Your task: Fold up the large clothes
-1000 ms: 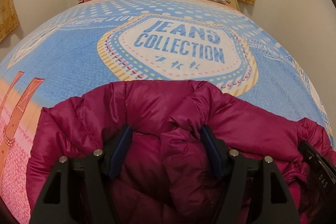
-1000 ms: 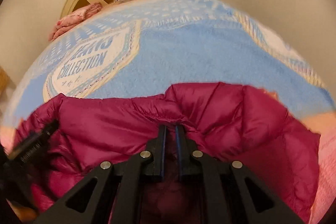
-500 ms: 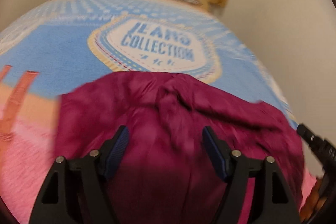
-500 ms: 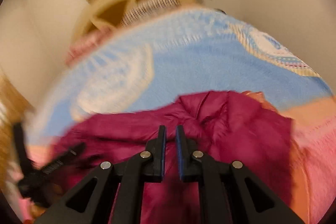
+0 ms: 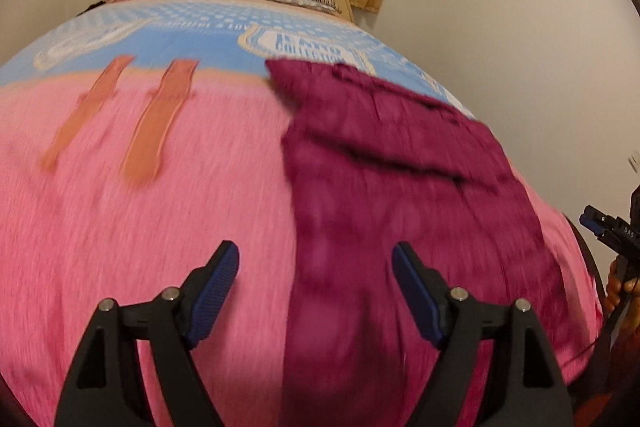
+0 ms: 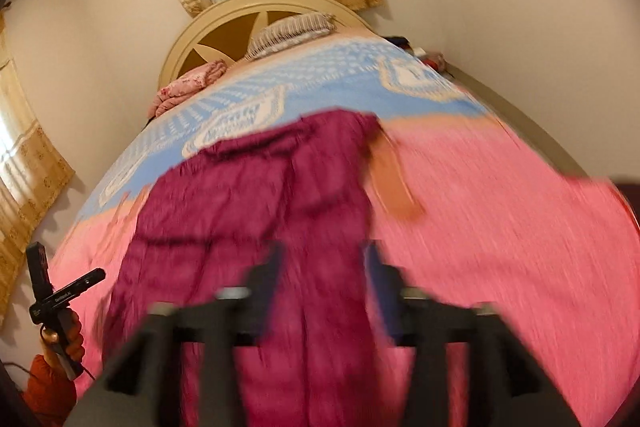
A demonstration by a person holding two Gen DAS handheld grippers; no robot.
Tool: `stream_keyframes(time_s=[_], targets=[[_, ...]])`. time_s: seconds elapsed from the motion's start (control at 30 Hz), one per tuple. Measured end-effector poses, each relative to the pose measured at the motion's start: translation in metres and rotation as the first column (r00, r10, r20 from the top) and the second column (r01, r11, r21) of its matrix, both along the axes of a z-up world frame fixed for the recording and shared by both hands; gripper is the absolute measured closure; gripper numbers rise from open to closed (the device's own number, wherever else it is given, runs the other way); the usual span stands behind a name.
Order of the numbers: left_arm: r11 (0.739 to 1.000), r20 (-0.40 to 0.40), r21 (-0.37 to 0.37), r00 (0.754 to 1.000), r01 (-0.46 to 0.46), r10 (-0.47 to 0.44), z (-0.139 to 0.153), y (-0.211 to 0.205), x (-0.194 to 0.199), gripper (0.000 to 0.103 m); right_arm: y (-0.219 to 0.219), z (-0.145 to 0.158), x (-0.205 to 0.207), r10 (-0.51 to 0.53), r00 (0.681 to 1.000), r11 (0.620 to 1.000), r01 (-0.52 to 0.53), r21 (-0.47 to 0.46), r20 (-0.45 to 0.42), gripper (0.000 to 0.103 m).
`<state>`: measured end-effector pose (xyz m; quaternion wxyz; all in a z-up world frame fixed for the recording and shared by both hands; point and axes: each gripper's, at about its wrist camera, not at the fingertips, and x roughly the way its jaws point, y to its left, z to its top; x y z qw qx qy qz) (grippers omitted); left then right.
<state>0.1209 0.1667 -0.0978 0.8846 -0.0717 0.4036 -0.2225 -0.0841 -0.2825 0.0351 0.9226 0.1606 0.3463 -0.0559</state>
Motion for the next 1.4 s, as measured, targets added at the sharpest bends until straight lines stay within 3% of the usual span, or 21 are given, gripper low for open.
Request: stream_keyframes(time_s=[0.1,0.33,0.4,0.5,0.67,0.73,0.77,0.8,1.0,1.07,1.1,1.13,1.27,1.4], targets=[[1.000,-0.027,0.003,0.999,0.021,-0.021,-0.013,0.008,-0.034,0.022,0.005,-0.009,-0.035,0.028,0.998,0.999,-0.029,-0.022,-0.049,0.038],[0.995,-0.070,-0.077,0.996,0.058,-0.064,-0.038,0.016,-0.083,0.022,0.030,-0.054,-0.078,0.087,0.978,0.986,-0.111,-0.121,-0.190,0.038],[0.992,-0.102,-0.099,0.991,0.079,-0.089,-0.045,0.015,-0.088,0.022,0.038,-0.068,-0.082,0.089,0.970,0.982,-0.124,-0.144,-0.227,0.038],[0.993,-0.108,-0.076,0.989,0.095,-0.103,-0.052,0.011,-0.094,0.021,0.040,-0.078,-0.084,0.075,0.968,0.986,-0.108,-0.128,-0.239,0.038],[0.995,-0.141,-0.067,0.987,0.073,-0.082,-0.075,0.012,-0.097,0.022,0.053,-0.090,-0.089,0.104,0.959,0.982,-0.140,-0.125,-0.263,0.038],[0.996,-0.153,-0.058,0.985,0.072,-0.080,-0.084,0.010,-0.095,0.022,0.060,-0.099,-0.088,0.147,0.941,0.979,-0.182,-0.091,-0.306,0.042],[0.995,-0.159,-0.060,0.984,0.076,-0.085,-0.087,0.010,-0.094,0.021,0.061,-0.102,-0.088,0.147,0.936,0.978,-0.185,-0.092,-0.320,0.049],[0.995,-0.168,-0.062,0.982,0.081,-0.090,-0.090,0.009,-0.093,0.021,0.064,-0.105,-0.089,0.134,0.936,0.973,-0.186,-0.136,-0.327,0.053],[0.982,-0.237,-0.176,0.965,0.073,-0.115,-0.107,0.009,-0.086,0.021,0.067,-0.109,-0.087,0.125,0.939,0.973,-0.179,-0.144,-0.319,0.054],[0.978,-0.232,-0.196,0.965,0.076,-0.122,-0.106,0.011,-0.088,0.031,0.073,-0.110,-0.086,0.149,0.932,0.966,-0.209,-0.152,-0.330,0.059],[0.975,-0.221,-0.203,0.966,0.088,-0.133,-0.104,0.012,-0.091,0.037,0.075,-0.111,-0.085,0.164,0.928,0.964,-0.222,-0.144,-0.335,0.076],[0.972,-0.207,-0.212,0.967,0.106,-0.151,-0.100,0.011,-0.093,0.048,0.076,-0.113,-0.082,0.165,0.924,0.967,-0.221,-0.130,-0.344,0.082],[0.966,-0.171,-0.213,0.968,0.144,-0.182,-0.088,0.010,-0.101,0.078,0.063,-0.119,-0.079,0.150,0.933,0.982,-0.180,-0.061,-0.328,0.092],[0.966,-0.126,-0.206,0.974,0.159,-0.187,-0.074,0.010,-0.110,0.090,0.060,-0.114,-0.082,0.154,0.944,0.986,-0.168,-0.023,-0.291,0.100]])
